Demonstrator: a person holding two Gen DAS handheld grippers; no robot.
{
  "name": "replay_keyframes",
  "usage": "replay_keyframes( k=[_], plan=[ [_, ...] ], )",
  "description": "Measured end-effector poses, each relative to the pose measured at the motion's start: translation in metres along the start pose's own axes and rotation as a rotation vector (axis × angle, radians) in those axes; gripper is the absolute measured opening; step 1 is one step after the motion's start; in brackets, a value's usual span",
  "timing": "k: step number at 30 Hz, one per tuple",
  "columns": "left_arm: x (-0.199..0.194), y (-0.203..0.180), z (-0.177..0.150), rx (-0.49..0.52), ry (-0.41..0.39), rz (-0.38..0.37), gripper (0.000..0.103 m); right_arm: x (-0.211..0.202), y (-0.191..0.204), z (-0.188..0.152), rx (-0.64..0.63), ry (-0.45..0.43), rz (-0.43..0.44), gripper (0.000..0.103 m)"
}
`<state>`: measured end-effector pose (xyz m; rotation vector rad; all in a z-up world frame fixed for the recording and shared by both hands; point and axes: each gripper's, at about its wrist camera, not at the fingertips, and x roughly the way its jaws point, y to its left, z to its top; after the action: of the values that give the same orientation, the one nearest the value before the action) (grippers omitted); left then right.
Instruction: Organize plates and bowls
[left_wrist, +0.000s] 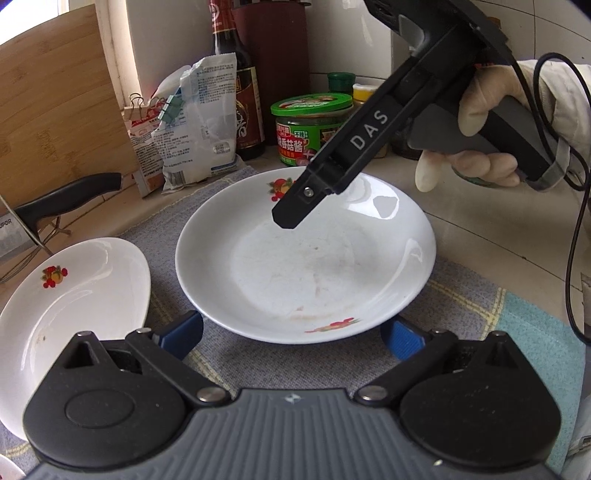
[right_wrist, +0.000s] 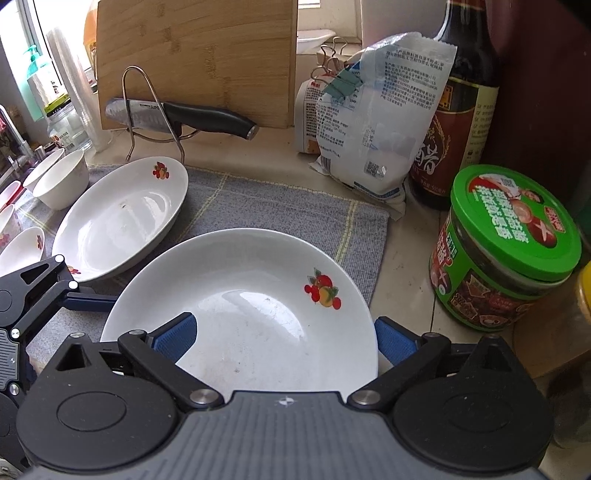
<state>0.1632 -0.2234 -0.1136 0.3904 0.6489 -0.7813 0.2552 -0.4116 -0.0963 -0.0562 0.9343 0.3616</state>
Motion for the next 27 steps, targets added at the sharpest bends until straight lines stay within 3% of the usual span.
replay_keyframes(
  k=[7,14,21,27],
  plan=[
    [-0.039,-0.006,-0.005,-0.063,-0.053,0.068,0.102,-0.028,0.024,-0.001,-0.035,-0.074,-0.082,0.103],
    [-0.082,-0.010,-0.012,-0.173,-0.080,0.207,0.102,-0.051,0.062,-0.009,-0.065,-0.132,-0.107,0.103],
    [-0.123,-0.007,-0.028,-0.326,-0.087,0.361,0.102,-0.057,0.095,-0.021,-0.027,-0.149,-0.014,0.103],
    [-0.152,0.001,-0.052,-0.354,-0.082,0.423,0.102,-0.055,0.129,-0.037,-0.063,-0.117,0.032,0.103]
  ],
)
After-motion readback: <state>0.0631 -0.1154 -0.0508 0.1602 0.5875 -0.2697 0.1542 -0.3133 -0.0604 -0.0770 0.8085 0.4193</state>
